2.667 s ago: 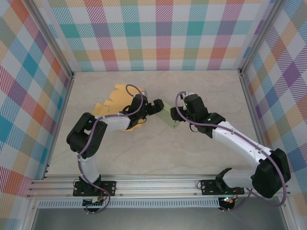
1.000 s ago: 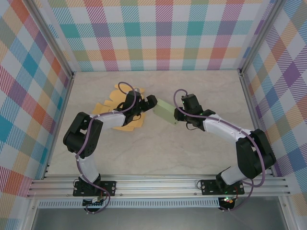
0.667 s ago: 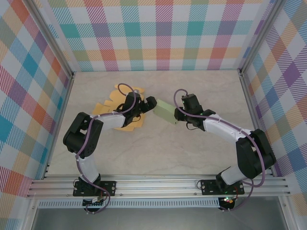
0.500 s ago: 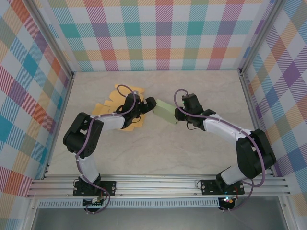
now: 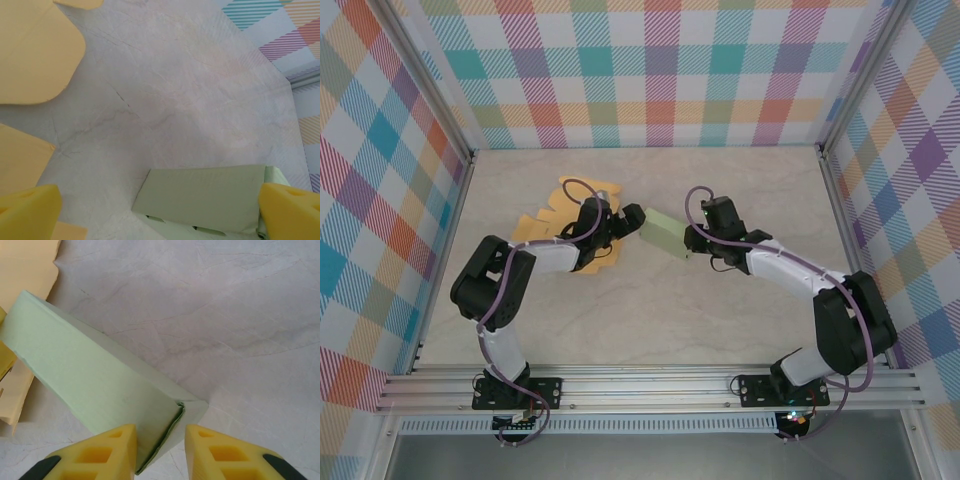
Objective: Fold the paper box
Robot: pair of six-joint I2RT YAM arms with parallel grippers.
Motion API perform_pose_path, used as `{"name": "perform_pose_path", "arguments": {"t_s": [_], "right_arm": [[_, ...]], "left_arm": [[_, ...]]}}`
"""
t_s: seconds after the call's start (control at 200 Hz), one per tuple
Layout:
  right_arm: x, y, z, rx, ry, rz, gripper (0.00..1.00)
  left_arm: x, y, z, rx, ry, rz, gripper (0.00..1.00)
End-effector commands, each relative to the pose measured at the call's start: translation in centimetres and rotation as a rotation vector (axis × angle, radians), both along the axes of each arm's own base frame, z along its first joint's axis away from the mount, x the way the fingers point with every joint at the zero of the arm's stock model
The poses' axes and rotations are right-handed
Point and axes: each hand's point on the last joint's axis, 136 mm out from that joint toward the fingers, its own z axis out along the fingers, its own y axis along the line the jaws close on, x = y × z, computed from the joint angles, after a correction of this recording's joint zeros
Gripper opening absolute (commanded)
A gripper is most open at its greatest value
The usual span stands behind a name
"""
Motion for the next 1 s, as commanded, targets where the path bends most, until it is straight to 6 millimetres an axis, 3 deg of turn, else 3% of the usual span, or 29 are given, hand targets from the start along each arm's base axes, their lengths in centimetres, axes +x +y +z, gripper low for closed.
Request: {"name": "perform_pose_path", "arguments": {"t_s": [0.0, 0.195, 0.44, 0.66, 0.79, 1.0], "right_arm": [[-3.0, -0.6, -2.2, -0.057, 0.088, 0.057, 0.33], [-4.5, 0.1, -1.8, -0.063, 0.068, 0.095, 0.35], [-6.5, 0.0, -3.4, -0.096, 0.093, 0.086, 0.40], [-7.3, 0.2, -1.2, -0.068, 0.081, 0.090, 0.68], [-6.9, -0.2, -1.0, -0.084, 0.096, 0.046, 0.75], [-5.6, 1.0, -2.6, -0.067, 0.155, 0.033, 0.68]], "left_arm": [[-2.3, 1.3, -1.5, 0.070, 0.071, -0.030, 1.00], [-3.3, 2.2, 0.7, 0.079, 0.028, -0.020, 1.00], [-4.8, 3.3, 0.1, 0.102, 0.043, -0.010, 1.00], [-5.8, 3.7, 1.6, 0.133, 0.028, -0.026, 1.00], [-6.9, 2.0, 0.9, 0.193, 0.070, -0.105, 1.00], [-8.6, -3.0, -2.3, 0.228, 0.134, -0.259, 1.00]]}}
